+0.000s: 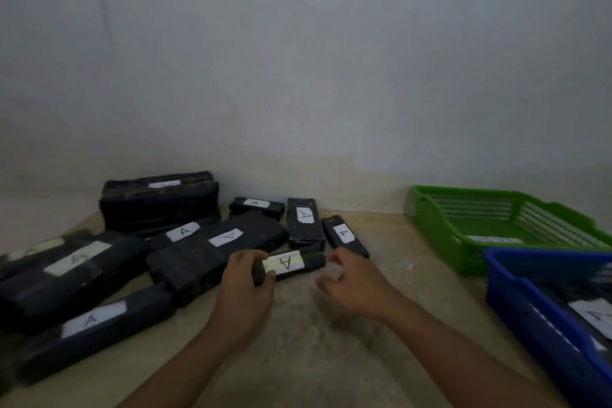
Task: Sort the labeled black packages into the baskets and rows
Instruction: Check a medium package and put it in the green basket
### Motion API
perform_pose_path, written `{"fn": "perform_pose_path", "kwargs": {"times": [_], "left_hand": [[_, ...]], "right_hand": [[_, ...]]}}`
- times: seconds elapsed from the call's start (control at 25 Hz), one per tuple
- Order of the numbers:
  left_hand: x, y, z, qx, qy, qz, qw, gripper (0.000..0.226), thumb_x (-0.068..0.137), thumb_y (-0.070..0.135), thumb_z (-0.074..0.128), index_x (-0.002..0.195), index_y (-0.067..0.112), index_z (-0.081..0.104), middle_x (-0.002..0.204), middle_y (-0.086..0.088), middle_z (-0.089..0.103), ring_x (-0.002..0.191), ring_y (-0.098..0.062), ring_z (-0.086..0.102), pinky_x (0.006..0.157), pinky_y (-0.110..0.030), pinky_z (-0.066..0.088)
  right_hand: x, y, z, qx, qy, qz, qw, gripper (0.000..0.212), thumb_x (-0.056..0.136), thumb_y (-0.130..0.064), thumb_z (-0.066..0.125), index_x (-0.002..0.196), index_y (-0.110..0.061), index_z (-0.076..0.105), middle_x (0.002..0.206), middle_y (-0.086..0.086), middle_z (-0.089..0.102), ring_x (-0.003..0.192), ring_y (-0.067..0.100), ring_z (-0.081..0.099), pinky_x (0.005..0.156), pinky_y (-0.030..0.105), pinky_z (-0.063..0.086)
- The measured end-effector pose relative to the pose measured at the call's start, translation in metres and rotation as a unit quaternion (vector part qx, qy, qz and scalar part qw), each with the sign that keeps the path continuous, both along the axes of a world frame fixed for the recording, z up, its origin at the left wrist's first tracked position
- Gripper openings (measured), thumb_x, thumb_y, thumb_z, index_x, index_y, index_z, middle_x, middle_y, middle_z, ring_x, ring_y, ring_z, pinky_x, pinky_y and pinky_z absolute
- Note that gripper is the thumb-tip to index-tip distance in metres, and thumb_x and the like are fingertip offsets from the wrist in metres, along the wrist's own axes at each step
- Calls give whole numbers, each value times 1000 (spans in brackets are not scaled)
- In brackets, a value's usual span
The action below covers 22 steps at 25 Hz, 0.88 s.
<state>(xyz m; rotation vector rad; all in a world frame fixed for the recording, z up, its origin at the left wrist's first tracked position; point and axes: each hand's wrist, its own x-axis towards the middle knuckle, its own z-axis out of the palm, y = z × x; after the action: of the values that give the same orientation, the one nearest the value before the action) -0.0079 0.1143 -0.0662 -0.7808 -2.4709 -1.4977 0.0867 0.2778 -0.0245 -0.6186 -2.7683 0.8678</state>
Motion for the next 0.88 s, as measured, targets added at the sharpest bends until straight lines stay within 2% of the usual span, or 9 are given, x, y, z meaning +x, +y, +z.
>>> {"fn": "perform_pose_path", "kwargs": {"times": [0.2,0.36,0.44,0.48,0.56,0.64,0.68,0.76,0.88], "left_hand": [[-14,0,-28,11,-1,35,999,43,86,16,66,126,13,50,124,0,45,103,-10,49,90,-17,36],[-18,0,-28,59,-56,46,996,42,87,20,66,126,19,49,123,3,50,108,-12,53,94,-29,48],[-17,-6,-26,98,-89,45,990,39,87,20,67,123,23,50,119,3,54,103,-8,56,90,-30,52],[-15,-9,-25,118,-100,41,987,37,87,20,67,121,24,51,116,4,57,101,-6,57,85,-25,52],[-9,-12,-19,159,-130,29,978,35,88,19,66,120,24,54,112,3,60,97,-4,60,75,-13,47],[-3,-13,-11,194,-165,9,967,34,89,20,65,122,21,58,114,1,62,96,-3,61,73,-12,47],[0,-13,-8,195,-175,-3,965,33,89,21,65,122,20,60,117,3,62,97,-2,60,76,-13,48],[5,-11,-8,195,-215,-58,955,33,88,24,65,122,22,62,120,4,63,99,-6,63,82,-21,52],[12,-5,-12,226,-312,-144,912,29,89,12,62,115,23,60,116,-10,67,96,-25,70,79,-45,58]], "right_hand": [[-46,-9,-34,-108,56,-71,990,59,91,-35,63,142,-20,38,142,0,51,126,20,51,100,31,42],[-54,-1,-35,-187,66,-118,973,61,93,-39,60,145,-18,38,144,2,51,129,22,50,103,34,41],[-45,3,-34,-206,80,-132,966,56,93,-41,61,142,-18,45,140,2,55,124,22,54,102,37,44],[-39,5,-34,-218,93,-131,963,48,93,-39,61,136,-19,52,133,2,60,117,21,59,98,38,49],[-21,9,-32,-290,142,-126,938,28,95,-29,61,121,-19,62,112,4,69,95,22,68,81,42,58],[-1,11,-30,-413,195,-113,882,17,95,-17,61,112,-17,63,100,10,72,80,26,72,64,40,59],[9,13,-30,-458,215,-102,857,15,95,-12,60,109,-16,61,98,14,72,75,28,72,59,38,57],[24,15,-32,-500,240,-83,828,15,95,-6,57,108,-12,58,91,18,74,66,28,70,51,34,55],[37,17,-40,-503,252,-60,825,20,96,0,51,111,-12,56,88,18,73,61,29,67,50,34,53]]}}
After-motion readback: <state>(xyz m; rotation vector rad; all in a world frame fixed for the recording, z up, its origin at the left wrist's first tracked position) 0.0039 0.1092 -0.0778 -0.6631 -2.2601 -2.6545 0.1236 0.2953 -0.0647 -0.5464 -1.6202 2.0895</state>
